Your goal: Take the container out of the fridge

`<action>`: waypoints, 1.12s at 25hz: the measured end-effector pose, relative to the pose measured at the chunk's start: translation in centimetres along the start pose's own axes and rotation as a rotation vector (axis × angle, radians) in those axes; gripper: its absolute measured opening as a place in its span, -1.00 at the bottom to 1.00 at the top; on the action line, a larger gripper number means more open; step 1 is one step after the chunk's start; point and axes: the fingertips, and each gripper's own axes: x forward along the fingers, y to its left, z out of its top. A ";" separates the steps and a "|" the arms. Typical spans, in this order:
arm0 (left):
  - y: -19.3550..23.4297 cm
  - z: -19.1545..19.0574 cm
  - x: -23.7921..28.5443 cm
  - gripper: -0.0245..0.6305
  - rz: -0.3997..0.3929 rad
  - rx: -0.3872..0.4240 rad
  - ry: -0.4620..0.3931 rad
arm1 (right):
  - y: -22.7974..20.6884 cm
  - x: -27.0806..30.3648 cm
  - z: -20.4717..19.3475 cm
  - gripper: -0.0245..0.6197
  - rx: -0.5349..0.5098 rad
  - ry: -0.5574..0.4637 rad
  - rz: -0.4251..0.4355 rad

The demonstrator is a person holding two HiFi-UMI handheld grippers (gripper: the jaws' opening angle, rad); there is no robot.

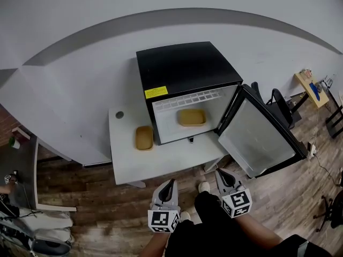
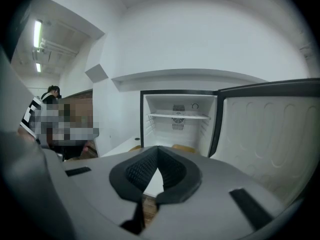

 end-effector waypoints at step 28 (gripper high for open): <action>-0.4 -1.2 19.0 -0.88 0.013 0.101 0.173 | -12.4 10.6 2.5 -0.94 0.089 -0.050 0.099</action>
